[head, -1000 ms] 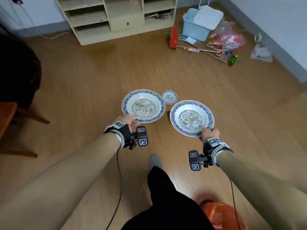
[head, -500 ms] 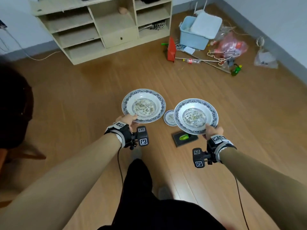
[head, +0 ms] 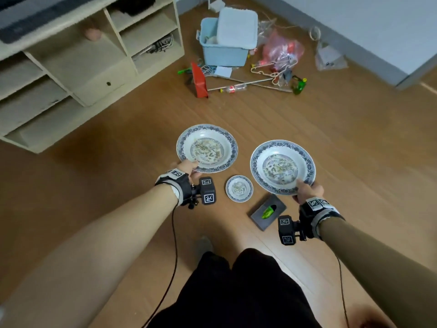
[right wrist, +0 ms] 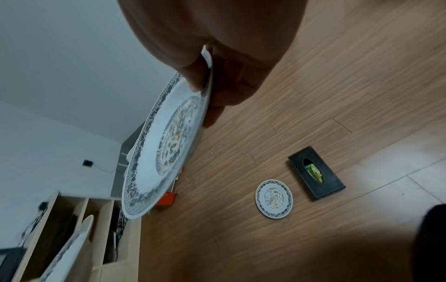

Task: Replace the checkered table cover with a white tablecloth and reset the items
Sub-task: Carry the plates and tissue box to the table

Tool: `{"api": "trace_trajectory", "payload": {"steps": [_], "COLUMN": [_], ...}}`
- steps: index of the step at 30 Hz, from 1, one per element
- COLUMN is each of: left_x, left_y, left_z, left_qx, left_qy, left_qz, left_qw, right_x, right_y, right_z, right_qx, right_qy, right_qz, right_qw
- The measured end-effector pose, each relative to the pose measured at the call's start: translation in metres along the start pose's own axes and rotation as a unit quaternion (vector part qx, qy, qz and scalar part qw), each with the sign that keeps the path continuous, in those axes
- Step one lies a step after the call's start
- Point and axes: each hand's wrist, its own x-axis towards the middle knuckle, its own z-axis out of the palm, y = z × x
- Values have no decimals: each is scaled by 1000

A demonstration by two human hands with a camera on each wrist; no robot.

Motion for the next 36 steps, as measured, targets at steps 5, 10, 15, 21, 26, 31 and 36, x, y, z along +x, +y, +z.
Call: {"api": "trace_trajectory", "payload": {"steps": [5, 10, 15, 21, 26, 31, 36], "left_x": [28, 64, 99, 183, 275, 347, 425], "left_y": [63, 95, 126, 171, 182, 160, 110], "left_z": [36, 61, 74, 89, 94, 78, 67], "left_qx": [29, 24, 46, 104, 152, 178, 151], "left_qy": [-11, -4, -18, -67, -103, -110, -93], "left_qz": [2, 53, 57, 17, -9, -11, 0], "left_qw": [1000, 998, 997, 992, 983, 978, 984], "right_x": [10, 31, 37, 46, 55, 74, 108], "right_y": [-33, -68, -83, -76, -32, 39, 83], "right_z": [35, 69, 97, 163, 256, 343, 400], "right_qx": [39, 89, 138, 215, 329, 349, 401], "right_qy": [37, 17, 38, 101, 168, 201, 189], "right_qz": [18, 23, 51, 91, 128, 154, 177], "right_qw": [998, 996, 988, 967, 920, 902, 879]}}
